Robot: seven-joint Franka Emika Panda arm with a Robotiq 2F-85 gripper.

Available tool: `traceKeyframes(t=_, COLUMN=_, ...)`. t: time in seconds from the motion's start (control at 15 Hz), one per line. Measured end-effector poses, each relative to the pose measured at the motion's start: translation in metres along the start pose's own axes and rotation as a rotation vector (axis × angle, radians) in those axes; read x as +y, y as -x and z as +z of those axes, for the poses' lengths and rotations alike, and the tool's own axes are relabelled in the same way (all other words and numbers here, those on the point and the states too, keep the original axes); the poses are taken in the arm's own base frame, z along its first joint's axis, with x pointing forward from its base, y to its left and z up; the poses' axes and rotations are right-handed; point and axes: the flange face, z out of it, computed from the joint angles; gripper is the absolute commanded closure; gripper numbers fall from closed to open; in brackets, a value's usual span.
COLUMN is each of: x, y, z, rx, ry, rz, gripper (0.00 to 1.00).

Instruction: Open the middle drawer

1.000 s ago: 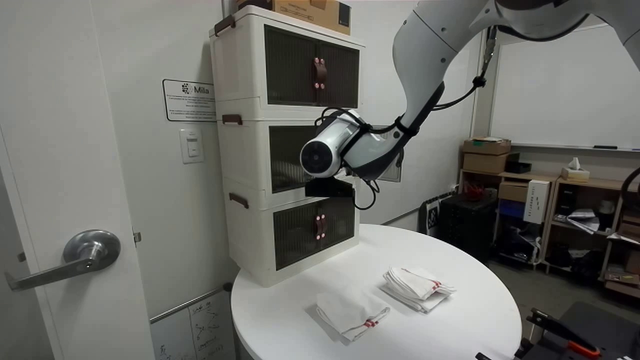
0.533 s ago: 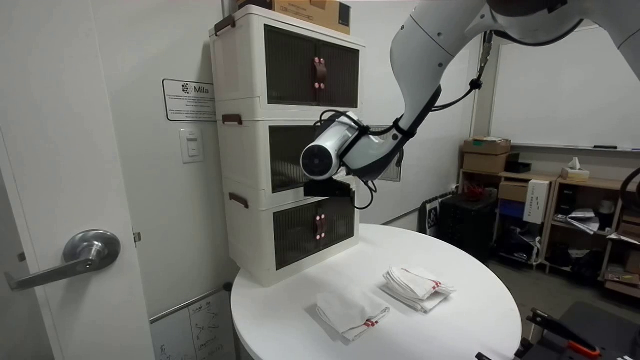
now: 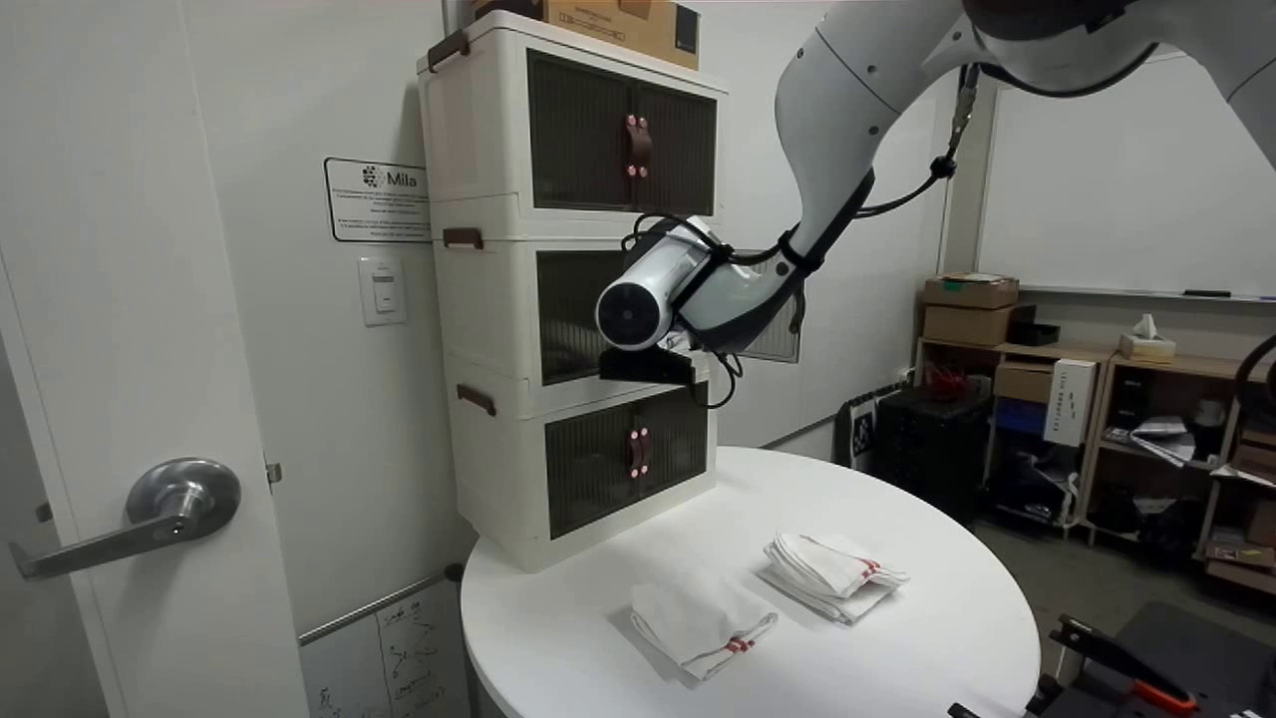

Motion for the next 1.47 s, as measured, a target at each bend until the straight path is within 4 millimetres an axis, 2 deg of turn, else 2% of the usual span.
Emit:
traceKeyframes(t=0.4, x=0.015, y=-0.001, z=0.013, rx=0.009, ry=0.031, rz=-0.007, gripper=0.00)
traceKeyframes(t=0.67, x=0.017, y=0.001, z=0.007, rx=-0.001, ry=0.032, rz=-0.010, gripper=0.00)
traceKeyframes(t=0.87, x=0.019, y=0.004, z=-0.008, rx=-0.029, ry=0.033, rz=-0.011, gripper=0.00)
traceKeyframes(t=1.07, x=0.023, y=0.012, z=-0.034, rx=-0.071, ry=0.020, rz=-0.026, gripper=0.00)
traceKeyframes(t=1.27, x=0.026, y=0.034, z=-0.063, rx=-0.128, ry=-0.008, rz=-0.061, gripper=0.00)
traceKeyframes(t=1.47, x=0.029, y=0.047, z=-0.080, rx=-0.156, ry=-0.026, rz=-0.087, gripper=0.00)
